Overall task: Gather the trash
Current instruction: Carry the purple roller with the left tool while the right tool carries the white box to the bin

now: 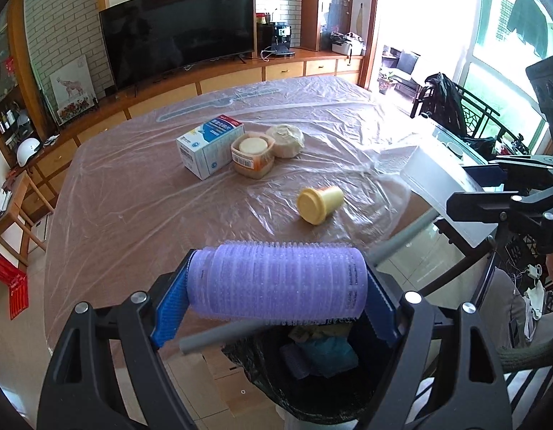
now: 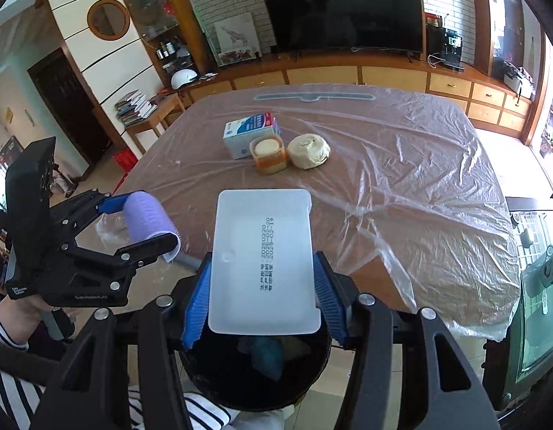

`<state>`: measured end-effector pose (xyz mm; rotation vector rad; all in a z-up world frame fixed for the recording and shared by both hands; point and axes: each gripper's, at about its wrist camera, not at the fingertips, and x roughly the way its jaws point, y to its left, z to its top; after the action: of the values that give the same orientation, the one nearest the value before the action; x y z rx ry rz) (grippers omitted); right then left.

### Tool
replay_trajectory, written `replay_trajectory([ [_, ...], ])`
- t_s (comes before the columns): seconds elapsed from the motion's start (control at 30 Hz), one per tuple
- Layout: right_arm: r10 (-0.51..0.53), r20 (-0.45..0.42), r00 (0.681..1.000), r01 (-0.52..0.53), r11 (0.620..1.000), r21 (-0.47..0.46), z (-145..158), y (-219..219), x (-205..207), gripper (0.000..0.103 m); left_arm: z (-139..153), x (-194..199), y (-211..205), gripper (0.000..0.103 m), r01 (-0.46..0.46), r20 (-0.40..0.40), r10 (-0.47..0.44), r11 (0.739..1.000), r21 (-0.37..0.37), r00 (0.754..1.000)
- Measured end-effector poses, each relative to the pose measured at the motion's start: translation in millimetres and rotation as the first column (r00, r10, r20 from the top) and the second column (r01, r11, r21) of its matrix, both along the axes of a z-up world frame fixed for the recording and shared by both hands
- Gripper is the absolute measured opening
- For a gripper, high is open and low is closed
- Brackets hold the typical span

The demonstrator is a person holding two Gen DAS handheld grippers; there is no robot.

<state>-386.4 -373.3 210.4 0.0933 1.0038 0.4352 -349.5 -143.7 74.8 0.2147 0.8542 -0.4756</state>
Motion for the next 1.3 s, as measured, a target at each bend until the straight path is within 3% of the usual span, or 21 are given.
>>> replay_trajectory([
  [0.5,0.120,-0.071,0.990,-0.122,0.992,-0.035,-18.3,4.6,-40.2,0.053,-21.0,-43.1,-7.7,0.084,0.037,-0.068,-0.035,0.999,0.036,0.997],
  [1.03,0.140,-0.227,0.964,-0.162,0.984,-0.079,-76.9,12.7,-51.9,0.053,-70.0,-63.8,-18.7,0.084,0.090,-0.183,-0.071,0.991,0.099,0.981],
  [1.3,0.146,-0.264,0.954,-0.186,0.973,-0.135,-101.8,24.2,-51.2,0.053,-91.3,-62.0,-19.4,0.084,0.087,-0.209,-0.057,0.987,0.138,0.976],
])
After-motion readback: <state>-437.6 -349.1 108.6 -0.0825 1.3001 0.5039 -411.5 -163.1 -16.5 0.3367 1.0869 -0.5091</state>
